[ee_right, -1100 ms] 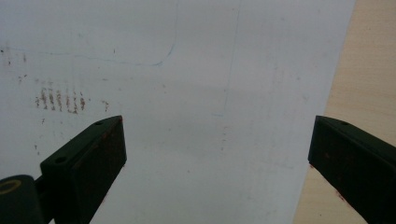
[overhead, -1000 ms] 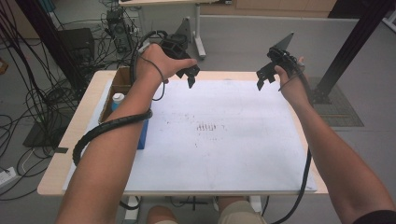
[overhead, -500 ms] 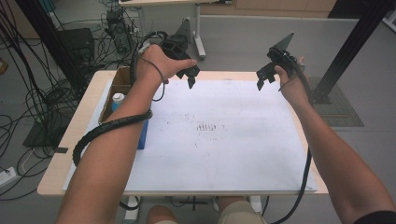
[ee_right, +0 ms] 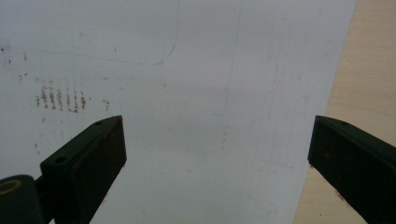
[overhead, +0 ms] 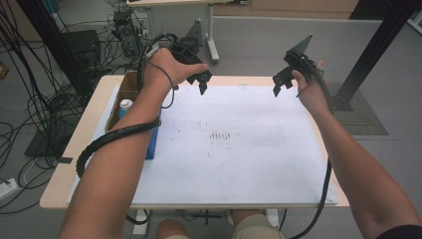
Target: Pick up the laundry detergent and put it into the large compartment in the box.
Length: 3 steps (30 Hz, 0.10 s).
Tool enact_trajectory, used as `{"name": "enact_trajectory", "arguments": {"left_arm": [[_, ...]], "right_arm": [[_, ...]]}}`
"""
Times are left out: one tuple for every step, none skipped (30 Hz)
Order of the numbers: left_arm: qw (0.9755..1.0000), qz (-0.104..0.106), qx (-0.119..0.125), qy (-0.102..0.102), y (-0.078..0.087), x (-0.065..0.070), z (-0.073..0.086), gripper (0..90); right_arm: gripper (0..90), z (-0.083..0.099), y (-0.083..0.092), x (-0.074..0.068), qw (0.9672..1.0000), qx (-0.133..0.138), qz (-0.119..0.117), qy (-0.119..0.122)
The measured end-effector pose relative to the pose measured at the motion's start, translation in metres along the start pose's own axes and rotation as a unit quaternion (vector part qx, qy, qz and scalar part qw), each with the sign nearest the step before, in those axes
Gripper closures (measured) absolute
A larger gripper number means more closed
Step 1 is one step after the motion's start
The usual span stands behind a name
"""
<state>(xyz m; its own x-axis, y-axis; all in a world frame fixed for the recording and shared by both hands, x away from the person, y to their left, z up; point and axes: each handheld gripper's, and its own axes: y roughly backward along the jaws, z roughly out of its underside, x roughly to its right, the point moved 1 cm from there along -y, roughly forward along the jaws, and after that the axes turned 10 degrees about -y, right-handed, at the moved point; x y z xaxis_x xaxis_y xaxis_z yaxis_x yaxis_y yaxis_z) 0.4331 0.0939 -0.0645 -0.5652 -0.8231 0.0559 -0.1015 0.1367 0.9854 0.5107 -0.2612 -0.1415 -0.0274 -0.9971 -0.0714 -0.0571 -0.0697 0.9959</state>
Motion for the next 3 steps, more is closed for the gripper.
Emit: {"name": "enact_trajectory", "arguments": {"left_arm": [[1.0, 0.001, 0.001, 0.001, 0.0001, 0.0002, 0.0004, 10.2], [1.0, 0.0, 0.001, -0.001, 0.0003, 0.0002, 0.0003, 10.2], [1.0, 0.0, 0.001, 0.0, 0.0004, 0.0008, 0.0004, 10.2]], "right_arm": [[4.1, 0.0003, 0.0009, 0.0002, 1.0, 0.001, 0.0, -0.001], [4.2, 0.0002, 0.0015, 0.0014, 1.0, 0.0, -0.002, 0.0], [4.2, 0.0008, 0.0016, 0.0016, 1.0, 0.002, -0.003, -0.001]]}}
